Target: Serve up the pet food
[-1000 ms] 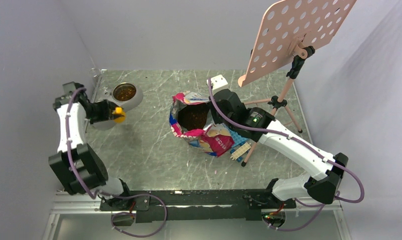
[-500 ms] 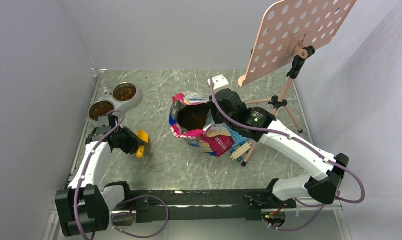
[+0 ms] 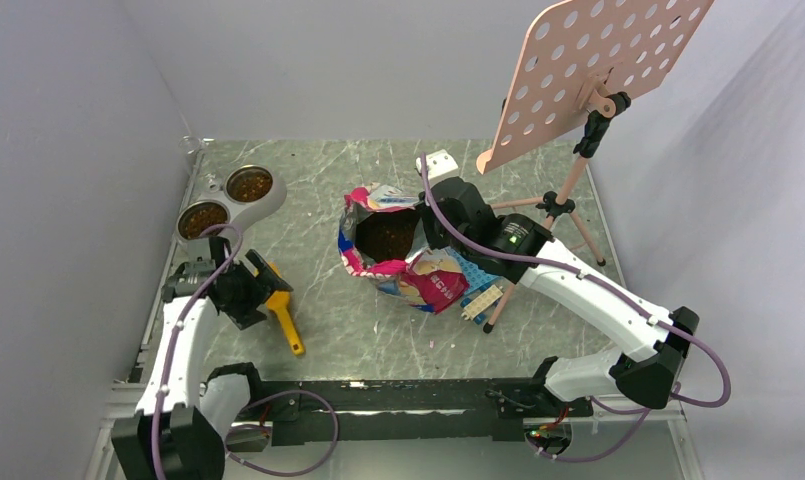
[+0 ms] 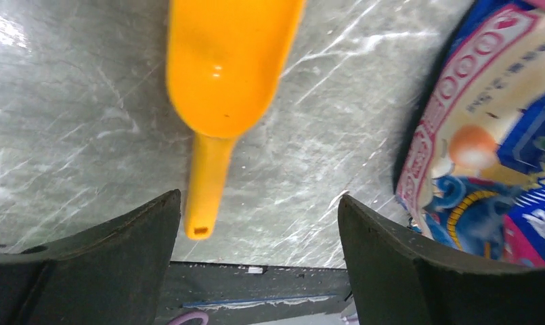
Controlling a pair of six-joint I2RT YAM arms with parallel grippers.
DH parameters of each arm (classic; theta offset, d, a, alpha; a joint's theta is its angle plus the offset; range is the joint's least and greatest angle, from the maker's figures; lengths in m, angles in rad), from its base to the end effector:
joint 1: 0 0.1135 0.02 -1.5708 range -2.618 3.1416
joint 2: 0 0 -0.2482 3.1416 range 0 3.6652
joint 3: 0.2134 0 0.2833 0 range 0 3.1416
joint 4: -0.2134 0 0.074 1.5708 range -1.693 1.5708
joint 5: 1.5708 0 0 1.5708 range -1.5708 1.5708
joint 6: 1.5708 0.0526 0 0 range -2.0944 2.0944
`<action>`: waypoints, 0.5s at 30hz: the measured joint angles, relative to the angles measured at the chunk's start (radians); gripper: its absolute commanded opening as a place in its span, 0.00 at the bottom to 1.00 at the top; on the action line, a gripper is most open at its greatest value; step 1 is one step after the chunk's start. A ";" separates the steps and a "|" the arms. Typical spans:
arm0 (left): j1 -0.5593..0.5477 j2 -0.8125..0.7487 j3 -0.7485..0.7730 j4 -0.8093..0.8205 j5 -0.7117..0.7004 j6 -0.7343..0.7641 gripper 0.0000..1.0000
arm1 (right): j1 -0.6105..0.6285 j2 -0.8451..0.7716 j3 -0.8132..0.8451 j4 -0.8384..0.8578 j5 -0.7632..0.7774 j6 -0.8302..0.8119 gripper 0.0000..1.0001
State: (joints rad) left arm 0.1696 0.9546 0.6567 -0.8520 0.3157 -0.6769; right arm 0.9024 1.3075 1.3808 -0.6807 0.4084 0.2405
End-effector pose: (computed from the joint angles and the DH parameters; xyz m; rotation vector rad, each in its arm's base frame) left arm 0.2093 0.0193 0.1790 -1.0471 2.5527 -0.5727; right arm 0.2194 0.2441 0.3635 -0.4714 2.0779 0.2300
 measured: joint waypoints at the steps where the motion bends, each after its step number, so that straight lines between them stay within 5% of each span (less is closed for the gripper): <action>1: -0.001 -0.024 0.013 -0.016 -0.007 -0.002 0.85 | 0.000 0.000 0.000 -0.002 -0.001 0.000 0.00; 7: -0.118 -0.175 0.153 -0.031 -0.038 -0.051 0.81 | -0.001 0.001 0.013 -0.022 -0.040 -0.001 0.00; 15: -0.563 -0.053 0.399 0.112 -0.099 -0.067 0.87 | -0.001 0.011 0.032 -0.038 -0.082 -0.002 0.00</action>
State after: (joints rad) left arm -0.3939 0.9016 1.0561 -0.7399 0.2165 -0.7437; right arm 0.9016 1.3190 1.4128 -0.7185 0.3264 0.2390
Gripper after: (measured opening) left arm 0.883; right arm 0.008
